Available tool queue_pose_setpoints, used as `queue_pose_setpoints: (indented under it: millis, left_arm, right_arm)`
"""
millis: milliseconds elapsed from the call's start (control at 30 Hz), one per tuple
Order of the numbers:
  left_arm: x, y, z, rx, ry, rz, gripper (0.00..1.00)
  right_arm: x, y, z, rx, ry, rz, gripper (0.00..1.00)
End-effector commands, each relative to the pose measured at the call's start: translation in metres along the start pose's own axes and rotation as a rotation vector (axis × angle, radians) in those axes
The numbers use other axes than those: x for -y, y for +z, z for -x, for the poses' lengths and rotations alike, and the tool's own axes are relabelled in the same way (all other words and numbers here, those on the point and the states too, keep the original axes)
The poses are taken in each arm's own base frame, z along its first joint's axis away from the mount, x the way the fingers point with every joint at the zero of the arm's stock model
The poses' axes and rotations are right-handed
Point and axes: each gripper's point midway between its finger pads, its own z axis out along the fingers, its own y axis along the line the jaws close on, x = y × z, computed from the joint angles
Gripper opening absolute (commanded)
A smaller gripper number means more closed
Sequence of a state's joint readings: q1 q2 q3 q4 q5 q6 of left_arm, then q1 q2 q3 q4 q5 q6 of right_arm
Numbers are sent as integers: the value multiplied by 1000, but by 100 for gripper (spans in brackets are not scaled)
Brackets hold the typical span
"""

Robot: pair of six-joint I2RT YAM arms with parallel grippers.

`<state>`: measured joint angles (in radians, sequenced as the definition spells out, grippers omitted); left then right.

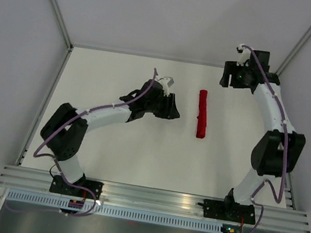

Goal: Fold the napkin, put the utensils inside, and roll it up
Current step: Roll the napkin with the utensil

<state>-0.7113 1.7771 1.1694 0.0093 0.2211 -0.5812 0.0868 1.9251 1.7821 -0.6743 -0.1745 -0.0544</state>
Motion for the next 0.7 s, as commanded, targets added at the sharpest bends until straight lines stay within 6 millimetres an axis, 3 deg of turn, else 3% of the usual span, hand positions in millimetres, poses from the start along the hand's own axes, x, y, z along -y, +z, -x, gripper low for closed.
queue_pose_setpoints:
  millis: [0,33,67,100,167,233,267,300,367,433,667]
  left_arm:
    - [11,-53,26,67,98,-34,52]
    - [4,-62,23,60,98,-13,52]
    - [4,-72,27,80,117,-5,53]
    - [11,-89,35,118,132,-17,53]
    - [4,-106,33,134,141,5,54]
    - [6,-127,34,168,153,0,54]
    - [4,-133,31,166,157,13,54]
    - [8,-145,35,195,168,9,55]
    - [2,-152,28,192,172,31,55]
    - [4,-163,28,213,177,27,55]
    - [4,-178,25,234,185,30,56]
  right_arm:
    - [-1,-76,22,194,57,75,76]
    - [17,-88,21,230,82,63,77]
    - [22,-89,2,204,101,55,78]
    - [24,-109,2,243,80,36,78]
    - [33,-114,-26,204,90,11,79]
    - [35,-131,-41,208,75,-7,79]
    - [34,-126,-62,182,91,2,79]
    - [34,-138,-61,227,80,-12,80]
    - [40,-142,-75,232,96,-25,82]
    - [45,-153,-73,268,84,-53,82]
    - [52,-157,-75,301,98,-59,82]
